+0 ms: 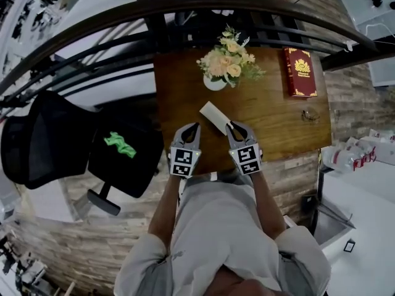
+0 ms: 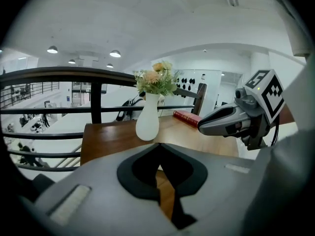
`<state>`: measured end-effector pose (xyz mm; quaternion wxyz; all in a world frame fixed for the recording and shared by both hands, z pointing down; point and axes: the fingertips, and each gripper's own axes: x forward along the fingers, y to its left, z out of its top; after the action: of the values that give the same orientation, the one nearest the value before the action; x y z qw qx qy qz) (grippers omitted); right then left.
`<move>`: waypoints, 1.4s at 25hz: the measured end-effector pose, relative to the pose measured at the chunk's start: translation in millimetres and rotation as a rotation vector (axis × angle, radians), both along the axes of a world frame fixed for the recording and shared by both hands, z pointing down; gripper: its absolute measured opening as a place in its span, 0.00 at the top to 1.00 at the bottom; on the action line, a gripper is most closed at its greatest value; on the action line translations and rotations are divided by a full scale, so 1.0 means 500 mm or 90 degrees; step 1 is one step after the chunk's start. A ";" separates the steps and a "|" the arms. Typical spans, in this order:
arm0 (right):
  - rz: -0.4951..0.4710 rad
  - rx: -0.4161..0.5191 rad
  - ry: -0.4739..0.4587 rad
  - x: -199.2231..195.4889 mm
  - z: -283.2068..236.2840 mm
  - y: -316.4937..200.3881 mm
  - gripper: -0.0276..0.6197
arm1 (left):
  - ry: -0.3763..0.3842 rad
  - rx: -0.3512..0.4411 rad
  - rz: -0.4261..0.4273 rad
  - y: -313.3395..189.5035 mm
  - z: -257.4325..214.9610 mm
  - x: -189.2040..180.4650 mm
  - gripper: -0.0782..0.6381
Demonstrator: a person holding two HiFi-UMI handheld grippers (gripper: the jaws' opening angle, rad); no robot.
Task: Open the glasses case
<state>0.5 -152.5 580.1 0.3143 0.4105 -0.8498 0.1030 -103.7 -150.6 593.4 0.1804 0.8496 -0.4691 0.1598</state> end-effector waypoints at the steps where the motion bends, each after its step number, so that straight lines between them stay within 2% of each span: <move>1: -0.003 -0.006 0.004 0.000 0.012 0.000 0.88 | -0.003 -0.006 0.001 -0.001 0.011 0.002 0.86; 14: -0.047 -0.038 0.049 0.012 0.104 -0.021 0.79 | -0.041 -0.072 0.009 -0.015 0.112 0.038 0.86; 21: -0.092 -0.065 0.065 0.004 0.152 -0.020 0.73 | -0.059 -0.102 -0.003 -0.024 0.154 0.049 0.86; 29: -0.118 -0.092 0.068 -0.011 0.189 -0.028 0.64 | -0.077 -0.123 -0.005 -0.039 0.181 0.057 0.86; 35: -0.138 -0.109 0.080 -0.018 0.215 -0.028 0.54 | -0.087 -0.133 -0.003 -0.047 0.196 0.063 0.86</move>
<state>-8.5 -166.4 687.4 0.4102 0.2940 -0.8557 0.1142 -72.4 -174.0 691.2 0.2362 0.8121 -0.4633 0.2648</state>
